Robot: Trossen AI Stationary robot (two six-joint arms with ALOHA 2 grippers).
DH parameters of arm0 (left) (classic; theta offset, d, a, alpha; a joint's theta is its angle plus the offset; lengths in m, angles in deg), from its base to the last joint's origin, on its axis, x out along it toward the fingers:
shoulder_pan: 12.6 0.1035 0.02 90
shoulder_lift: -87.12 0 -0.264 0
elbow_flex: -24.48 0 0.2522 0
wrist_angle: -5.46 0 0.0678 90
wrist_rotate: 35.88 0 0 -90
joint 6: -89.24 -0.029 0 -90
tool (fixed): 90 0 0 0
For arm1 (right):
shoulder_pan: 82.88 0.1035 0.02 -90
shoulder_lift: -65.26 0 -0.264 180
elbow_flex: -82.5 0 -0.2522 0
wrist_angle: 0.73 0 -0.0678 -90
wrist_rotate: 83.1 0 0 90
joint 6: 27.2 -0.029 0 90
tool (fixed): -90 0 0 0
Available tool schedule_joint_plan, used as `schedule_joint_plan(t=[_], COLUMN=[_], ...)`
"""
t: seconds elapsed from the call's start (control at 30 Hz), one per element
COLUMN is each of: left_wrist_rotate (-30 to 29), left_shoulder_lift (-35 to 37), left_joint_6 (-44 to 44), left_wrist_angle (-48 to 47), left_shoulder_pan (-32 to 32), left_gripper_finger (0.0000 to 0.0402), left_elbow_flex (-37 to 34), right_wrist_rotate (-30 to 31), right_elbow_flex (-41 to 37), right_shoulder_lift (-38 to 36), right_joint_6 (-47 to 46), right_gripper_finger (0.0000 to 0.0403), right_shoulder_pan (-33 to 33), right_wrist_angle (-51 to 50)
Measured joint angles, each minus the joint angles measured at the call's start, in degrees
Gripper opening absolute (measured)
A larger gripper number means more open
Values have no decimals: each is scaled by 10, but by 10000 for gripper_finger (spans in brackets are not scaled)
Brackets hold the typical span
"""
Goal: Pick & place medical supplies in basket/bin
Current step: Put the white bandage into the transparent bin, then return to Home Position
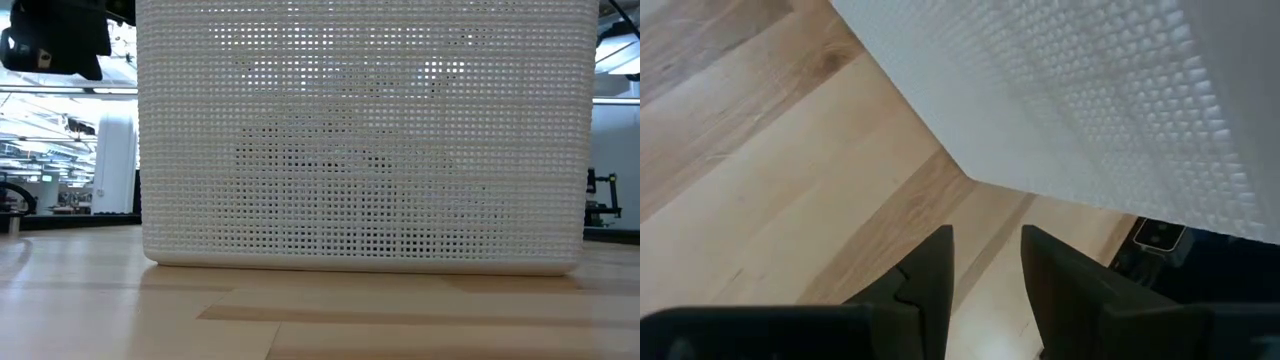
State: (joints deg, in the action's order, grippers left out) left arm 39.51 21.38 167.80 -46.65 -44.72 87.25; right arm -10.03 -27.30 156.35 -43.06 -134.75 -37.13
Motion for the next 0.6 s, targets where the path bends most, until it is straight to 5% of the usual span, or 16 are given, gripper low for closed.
schedule_joint_plan(t=[0.23,0.6], left_wrist_rotate=[0,-2], left_shoulder_lift=[0,0], left_joint_6=[-21,-56], left_wrist_angle=[8,3], left_shoulder_pan=[0,-1], left_gripper_finger=[111,110], left_elbow_flex=[0,0], right_wrist_rotate=[-28,-63], right_elbow_flex=[0,0], right_shoulder_lift=[-13,-137], right_joint_6=[4,9], right_gripper_finger=[231,193], right_shoulder_pan=[-20,-38], right_wrist_angle=[3,-10])
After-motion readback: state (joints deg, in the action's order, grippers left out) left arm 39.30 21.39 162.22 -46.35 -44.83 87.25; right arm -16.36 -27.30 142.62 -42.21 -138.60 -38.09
